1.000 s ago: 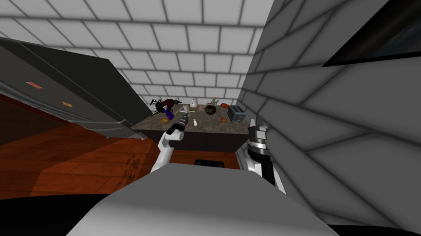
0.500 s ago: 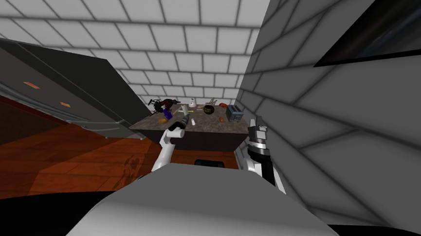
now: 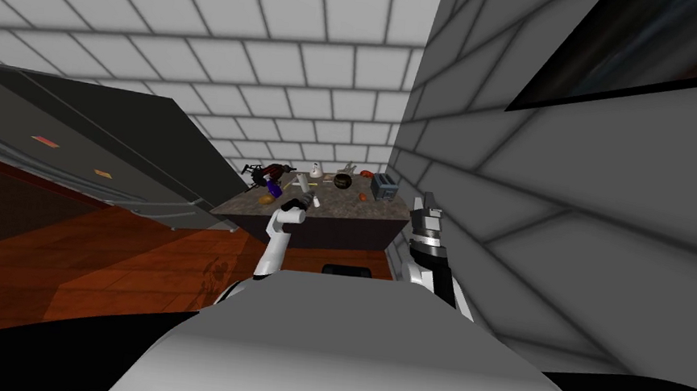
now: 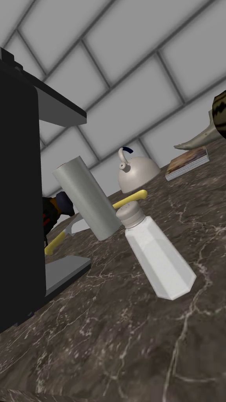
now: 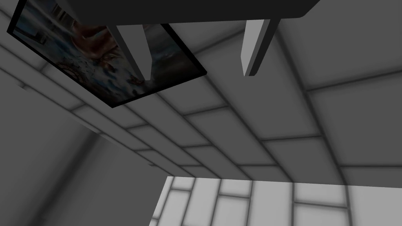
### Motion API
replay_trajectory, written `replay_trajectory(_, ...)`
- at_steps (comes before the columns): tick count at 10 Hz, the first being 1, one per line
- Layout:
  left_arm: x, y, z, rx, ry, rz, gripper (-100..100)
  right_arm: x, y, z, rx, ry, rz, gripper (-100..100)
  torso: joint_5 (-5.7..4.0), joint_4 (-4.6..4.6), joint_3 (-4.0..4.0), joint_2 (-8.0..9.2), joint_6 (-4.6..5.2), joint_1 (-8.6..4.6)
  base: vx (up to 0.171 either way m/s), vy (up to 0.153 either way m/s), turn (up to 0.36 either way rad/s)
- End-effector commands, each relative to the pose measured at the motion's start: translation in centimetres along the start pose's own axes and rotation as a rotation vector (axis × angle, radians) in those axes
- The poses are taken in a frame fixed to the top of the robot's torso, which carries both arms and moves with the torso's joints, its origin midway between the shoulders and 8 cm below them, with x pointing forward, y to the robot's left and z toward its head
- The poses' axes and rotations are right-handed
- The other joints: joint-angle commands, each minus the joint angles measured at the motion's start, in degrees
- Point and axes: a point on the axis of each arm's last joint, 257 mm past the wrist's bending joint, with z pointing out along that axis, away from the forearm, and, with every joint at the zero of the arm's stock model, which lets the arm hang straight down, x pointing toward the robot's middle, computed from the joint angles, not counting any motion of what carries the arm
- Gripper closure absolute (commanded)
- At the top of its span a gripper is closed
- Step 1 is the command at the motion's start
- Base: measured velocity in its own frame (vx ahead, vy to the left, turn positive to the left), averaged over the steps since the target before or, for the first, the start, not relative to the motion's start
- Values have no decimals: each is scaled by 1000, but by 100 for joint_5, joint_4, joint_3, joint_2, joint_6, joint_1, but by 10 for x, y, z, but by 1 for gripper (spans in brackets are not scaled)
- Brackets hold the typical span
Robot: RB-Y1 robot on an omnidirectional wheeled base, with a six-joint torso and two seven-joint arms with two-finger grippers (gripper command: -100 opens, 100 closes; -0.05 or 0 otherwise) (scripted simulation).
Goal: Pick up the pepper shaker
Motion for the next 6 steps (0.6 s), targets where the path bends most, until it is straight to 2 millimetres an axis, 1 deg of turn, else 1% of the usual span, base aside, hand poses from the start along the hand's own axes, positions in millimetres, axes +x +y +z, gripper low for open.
replay_trajectory(1,-3,9,8,-51,11,39,-100,0,0,0,0,0,0,0,0,0,0,0,0,0,-2,-50,-32)
replay_trajectory(2,0,14,7,-73,21,38,-100,0,0,0,0,0,0,0,0,-1,-1,-2,2,-4,-3,-54,-18)
replay_trajectory(3,-6,18,14,-104,24,77,-100,0,0,0,0,0,0,0,-1,0,-1,-1,0,-5,0,-73,-31)
replay_trajectory(4,-4,24,13,-127,34,76,-100,0,0,0,0,0,0,0,-2,-1,-2,-3,2,-12,3,-65,-15)
replay_trajectory(5,-2,27,13,-140,40,76,-100,0,0,0,0,0,0,0,-2,-1,-2,-4,1,-10,2,-27,2)
replay_trajectory(6,-8,33,18,-179,47,114,-100,0,0,0,0,0,0,0,0,-1,-2,-3,0,2,6,-43,-42)
